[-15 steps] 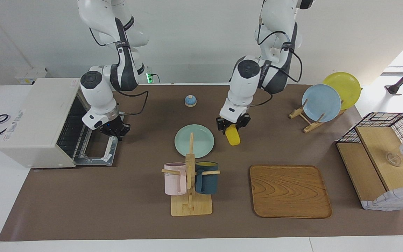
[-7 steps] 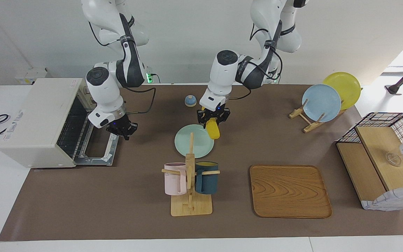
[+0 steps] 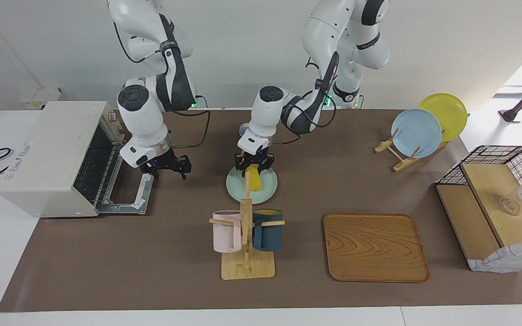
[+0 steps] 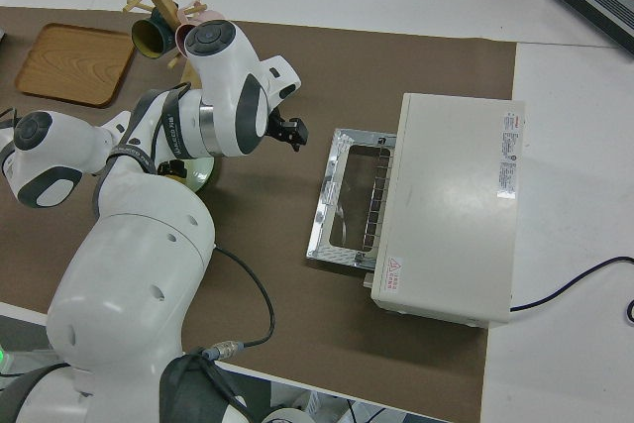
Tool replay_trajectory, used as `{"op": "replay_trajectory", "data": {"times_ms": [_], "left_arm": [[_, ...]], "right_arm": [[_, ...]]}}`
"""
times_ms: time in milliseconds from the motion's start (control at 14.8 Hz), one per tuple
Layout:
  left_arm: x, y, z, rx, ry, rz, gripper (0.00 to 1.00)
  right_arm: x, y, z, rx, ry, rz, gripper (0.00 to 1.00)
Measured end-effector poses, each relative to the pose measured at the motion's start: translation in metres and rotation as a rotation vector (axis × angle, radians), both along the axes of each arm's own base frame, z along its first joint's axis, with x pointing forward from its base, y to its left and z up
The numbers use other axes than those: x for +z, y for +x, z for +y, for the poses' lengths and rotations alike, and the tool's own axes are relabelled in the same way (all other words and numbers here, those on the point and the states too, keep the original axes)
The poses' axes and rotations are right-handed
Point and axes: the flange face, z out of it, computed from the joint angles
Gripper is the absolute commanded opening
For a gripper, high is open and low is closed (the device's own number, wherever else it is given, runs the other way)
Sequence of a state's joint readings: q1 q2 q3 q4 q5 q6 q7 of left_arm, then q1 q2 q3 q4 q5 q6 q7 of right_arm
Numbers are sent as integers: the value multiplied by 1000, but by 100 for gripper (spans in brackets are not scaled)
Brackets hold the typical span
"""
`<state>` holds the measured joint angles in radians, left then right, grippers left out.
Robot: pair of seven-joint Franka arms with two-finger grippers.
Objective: Put corn in oven
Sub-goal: 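Carry the corn over the plate while the right gripper reaches toward it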
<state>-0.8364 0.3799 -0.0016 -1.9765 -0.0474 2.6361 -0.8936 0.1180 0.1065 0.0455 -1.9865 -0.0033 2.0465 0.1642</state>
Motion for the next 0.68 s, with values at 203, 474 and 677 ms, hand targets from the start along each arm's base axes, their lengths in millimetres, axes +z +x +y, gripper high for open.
{"op": "replay_trajectory", "data": {"times_ms": [203,474,677], "left_arm": [[2,4,3,7,5,1,100],[40,28,28,31,50,34,100],[68,24,37,16,81,67,100]], "right_arm": [[54,12,14,23,-7,43,100],[62,11,58,33,-10,39,100],[64,-6,139,-18,-6,-4,100]]}}
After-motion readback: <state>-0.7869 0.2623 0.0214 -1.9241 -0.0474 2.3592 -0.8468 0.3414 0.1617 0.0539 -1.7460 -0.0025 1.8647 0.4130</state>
